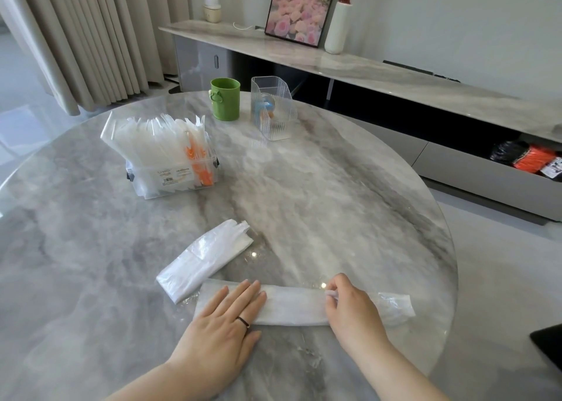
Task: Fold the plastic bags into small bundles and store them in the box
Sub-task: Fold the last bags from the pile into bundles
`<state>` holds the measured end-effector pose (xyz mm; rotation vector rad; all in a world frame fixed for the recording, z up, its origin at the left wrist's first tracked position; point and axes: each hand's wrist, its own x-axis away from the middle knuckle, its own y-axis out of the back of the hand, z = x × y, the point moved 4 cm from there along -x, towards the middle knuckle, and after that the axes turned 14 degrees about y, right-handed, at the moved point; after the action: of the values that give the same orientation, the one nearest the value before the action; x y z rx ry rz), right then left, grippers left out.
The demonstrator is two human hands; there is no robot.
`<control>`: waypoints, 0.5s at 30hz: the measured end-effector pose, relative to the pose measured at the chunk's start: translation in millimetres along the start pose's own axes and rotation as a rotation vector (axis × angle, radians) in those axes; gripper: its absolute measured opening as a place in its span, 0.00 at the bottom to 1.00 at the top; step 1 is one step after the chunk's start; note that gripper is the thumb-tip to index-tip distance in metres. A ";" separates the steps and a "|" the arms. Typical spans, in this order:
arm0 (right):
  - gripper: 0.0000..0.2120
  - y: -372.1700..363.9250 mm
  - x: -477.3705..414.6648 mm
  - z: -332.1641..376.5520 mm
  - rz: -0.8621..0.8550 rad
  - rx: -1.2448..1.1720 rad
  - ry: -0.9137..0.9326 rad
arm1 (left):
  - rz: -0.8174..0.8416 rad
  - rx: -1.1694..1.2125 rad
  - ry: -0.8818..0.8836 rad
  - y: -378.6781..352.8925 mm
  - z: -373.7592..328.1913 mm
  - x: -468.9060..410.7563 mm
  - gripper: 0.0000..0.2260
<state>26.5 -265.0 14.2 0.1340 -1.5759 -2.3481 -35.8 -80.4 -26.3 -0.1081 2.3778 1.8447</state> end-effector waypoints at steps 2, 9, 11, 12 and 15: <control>0.06 -2.7 -0.5 -0.9 0.038 0.076 0.006 | -0.024 -0.004 -0.001 -1.2 0.1 0.4 0.23; 0.28 -4.7 7.1 22.0 -0.260 0.279 0.249 | -0.093 -0.049 -0.026 -3.5 0.0 0.2 0.23; 0.22 -22.3 15.6 43.2 -0.236 0.285 0.430 | -0.110 -0.054 -0.033 -4.9 0.2 0.2 0.23; 0.22 -34.9 17.8 49.5 -0.116 0.284 0.439 | -0.116 -0.051 -0.034 -6.2 0.6 1.0 0.23; 0.22 -57.9 20.5 47.4 0.104 0.333 0.345 | -0.141 -0.035 -0.041 -6.8 1.5 1.2 0.23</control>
<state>-16.4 -209.1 -18.3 0.4894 -1.7296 -1.8466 -36.0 -80.6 -33.3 -0.2329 2.2496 1.8065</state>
